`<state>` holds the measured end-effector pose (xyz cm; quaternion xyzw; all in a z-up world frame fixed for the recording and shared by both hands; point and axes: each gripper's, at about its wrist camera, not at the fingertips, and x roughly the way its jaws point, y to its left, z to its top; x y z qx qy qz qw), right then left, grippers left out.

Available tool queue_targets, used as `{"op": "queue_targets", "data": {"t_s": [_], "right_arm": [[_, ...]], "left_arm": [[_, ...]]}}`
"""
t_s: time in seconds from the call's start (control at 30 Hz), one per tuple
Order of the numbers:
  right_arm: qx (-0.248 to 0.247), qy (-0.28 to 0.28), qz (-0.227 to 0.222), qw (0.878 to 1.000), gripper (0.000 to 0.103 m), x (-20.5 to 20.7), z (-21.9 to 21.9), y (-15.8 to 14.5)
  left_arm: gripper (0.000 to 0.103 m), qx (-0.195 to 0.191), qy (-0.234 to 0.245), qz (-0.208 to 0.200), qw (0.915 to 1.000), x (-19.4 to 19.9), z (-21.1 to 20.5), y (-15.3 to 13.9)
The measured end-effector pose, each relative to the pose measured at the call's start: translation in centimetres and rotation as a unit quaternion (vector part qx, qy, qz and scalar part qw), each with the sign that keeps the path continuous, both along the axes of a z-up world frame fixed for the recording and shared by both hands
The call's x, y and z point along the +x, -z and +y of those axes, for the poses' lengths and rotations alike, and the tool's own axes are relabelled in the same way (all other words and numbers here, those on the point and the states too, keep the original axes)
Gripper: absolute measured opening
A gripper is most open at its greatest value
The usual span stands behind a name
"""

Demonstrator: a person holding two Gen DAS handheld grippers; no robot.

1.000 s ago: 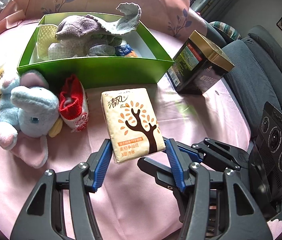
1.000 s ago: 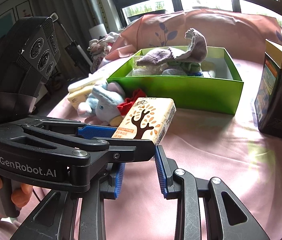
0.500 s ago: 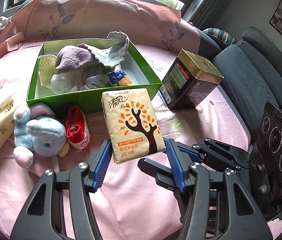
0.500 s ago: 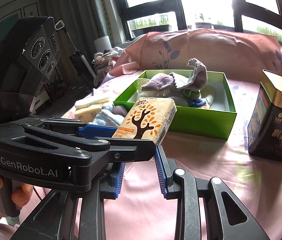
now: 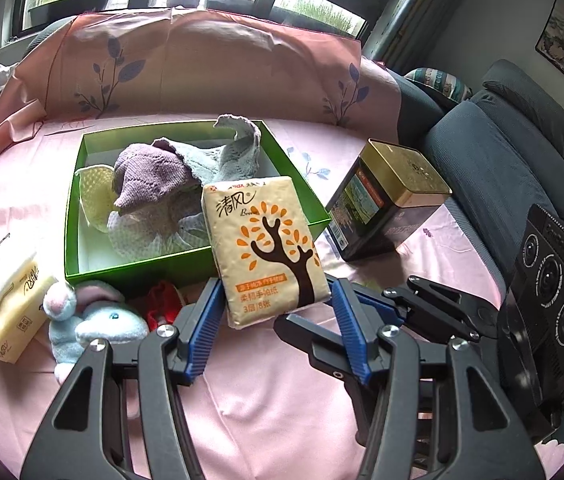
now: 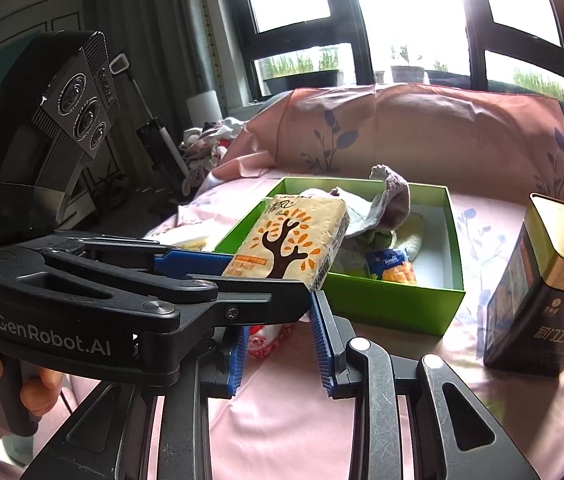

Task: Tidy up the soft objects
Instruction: 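Carry the tissue pack over the green box with the right gripper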

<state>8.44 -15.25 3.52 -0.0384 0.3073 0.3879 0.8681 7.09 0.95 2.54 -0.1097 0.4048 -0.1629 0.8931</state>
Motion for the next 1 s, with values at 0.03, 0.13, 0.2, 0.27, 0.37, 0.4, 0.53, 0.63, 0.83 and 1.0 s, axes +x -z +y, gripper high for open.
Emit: {"op": "queue_targets", "data": {"t_s": [0.03, 0.13, 0.2, 0.27, 0.37, 0.4, 0.53, 0.63, 0.83, 1.0], "right_arm": [[0.0, 0.0, -0.002, 1.0, 0.032, 0.2, 0.1, -0.1], [0.002, 0.001, -0.006, 1.0, 0.032, 1.0, 0.4, -0.3], [0.002, 0.002, -0.007, 1.0, 0.032, 1.6, 0.5, -0.3], [0.003, 0.001, -0.008, 1.0, 0.032, 2.1, 0.7, -0.4], [0.002, 0.001, -0.013, 1.0, 0.032, 2.8, 1.2, -0.7], [0.002, 0.001, -0.014, 1.0, 0.032, 3.1, 1.3, -0.7], [0.002, 0.001, -0.019, 1.0, 0.032, 4.0, 1.8, -0.9], [0.001, 0.002, -0.022, 1.0, 0.032, 4.8, 2.1, -1.0], [-0.002, 0.004, -0.021, 1.0, 0.032, 6.8, 2.6, -0.9], [-0.01, 0.009, -0.01, 1.0, 0.032, 8.6, 3.1, 0.0]], "left_arm": [[0.054, 0.0, 0.0, -0.001, 1.0, 0.3, 0.1, -0.1], [0.054, 0.0, -0.001, -0.005, 1.0, 1.0, 0.3, -0.4], [0.054, -0.001, -0.001, -0.006, 1.0, 1.6, 0.6, -0.5], [0.054, 0.0, -0.003, -0.007, 1.0, 2.1, 0.8, -0.7], [0.054, -0.001, -0.006, -0.009, 0.9999, 2.9, 1.2, -1.0], [0.054, -0.002, -0.006, -0.01, 0.9999, 3.1, 1.3, -1.1], [0.054, -0.001, -0.009, -0.012, 0.9999, 4.2, 1.6, -1.4], [0.054, 0.003, -0.011, -0.015, 0.9998, 5.0, 1.7, -1.5], [0.054, 0.009, -0.012, -0.015, 0.9998, 7.2, 2.0, -1.4], [0.054, 0.01, -0.012, -0.004, 0.9999, 9.1, 2.3, -0.5]]}}
